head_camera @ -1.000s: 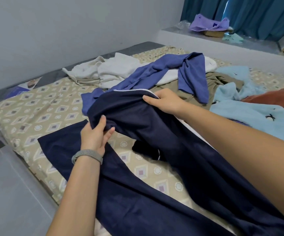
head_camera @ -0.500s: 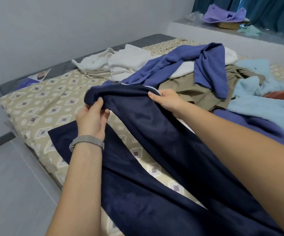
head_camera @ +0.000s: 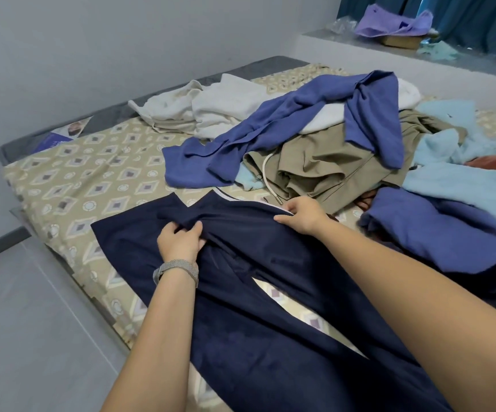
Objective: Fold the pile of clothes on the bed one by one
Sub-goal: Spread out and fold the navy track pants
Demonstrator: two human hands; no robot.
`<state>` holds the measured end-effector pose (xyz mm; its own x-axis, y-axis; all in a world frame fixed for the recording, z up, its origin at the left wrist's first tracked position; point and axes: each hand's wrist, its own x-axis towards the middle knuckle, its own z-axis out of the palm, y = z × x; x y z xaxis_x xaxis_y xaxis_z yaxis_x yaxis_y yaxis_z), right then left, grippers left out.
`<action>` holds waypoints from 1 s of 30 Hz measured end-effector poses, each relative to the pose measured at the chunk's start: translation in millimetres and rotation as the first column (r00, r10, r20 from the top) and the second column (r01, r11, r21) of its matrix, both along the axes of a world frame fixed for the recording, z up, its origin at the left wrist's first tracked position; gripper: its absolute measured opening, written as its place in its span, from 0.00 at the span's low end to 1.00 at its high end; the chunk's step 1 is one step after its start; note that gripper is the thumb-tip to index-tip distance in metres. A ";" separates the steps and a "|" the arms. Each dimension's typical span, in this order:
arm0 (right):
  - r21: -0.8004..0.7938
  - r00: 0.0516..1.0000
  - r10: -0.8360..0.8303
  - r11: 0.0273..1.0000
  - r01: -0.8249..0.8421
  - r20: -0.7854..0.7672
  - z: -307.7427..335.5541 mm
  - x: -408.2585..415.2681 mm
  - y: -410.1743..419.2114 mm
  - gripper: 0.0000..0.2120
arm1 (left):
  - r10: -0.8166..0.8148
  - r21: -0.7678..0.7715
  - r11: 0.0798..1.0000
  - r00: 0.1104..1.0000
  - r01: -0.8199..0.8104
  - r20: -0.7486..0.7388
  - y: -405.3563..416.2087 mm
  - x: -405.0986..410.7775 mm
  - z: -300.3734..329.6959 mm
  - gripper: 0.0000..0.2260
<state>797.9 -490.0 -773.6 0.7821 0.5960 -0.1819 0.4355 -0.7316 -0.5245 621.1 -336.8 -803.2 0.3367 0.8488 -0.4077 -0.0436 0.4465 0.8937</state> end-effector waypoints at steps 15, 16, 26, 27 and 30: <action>0.520 0.899 -0.410 0.740 0.427 -0.155 24.1 -79.8 -123.7 0.16 | -0.207 0.573 0.594 0.796 0.565 -0.569 -101.7 -41.7 42.4 0.18; 0.520 0.864 -0.464 0.699 0.492 -0.194 27.9 -83.3 -143.6 0.15 | -0.254 0.587 0.533 0.777 0.610 -0.577 -113.9 -46.3 44.7 0.15; -0.034 0.875 -0.469 0.883 0.469 -0.120 19.4 -187.6 -361.6 0.12 | -0.502 0.630 -0.061 0.522 0.774 -0.690 -253.2 -91.5 27.1 0.09; -0.057 0.871 -0.480 0.877 0.477 -0.105 16.8 -199.6 -379.7 0.13 | -0.513 0.628 -0.096 0.502 0.772 -0.696 -267.4 -96.2 25.1 0.09; -0.133 0.851 -0.524 0.846 0.517 -0.026 16.6 -230.4 -430.9 0.13 | -0.499 0.575 -0.223 0.414 0.787 -0.761 -303.2 -109.0 17.8 0.11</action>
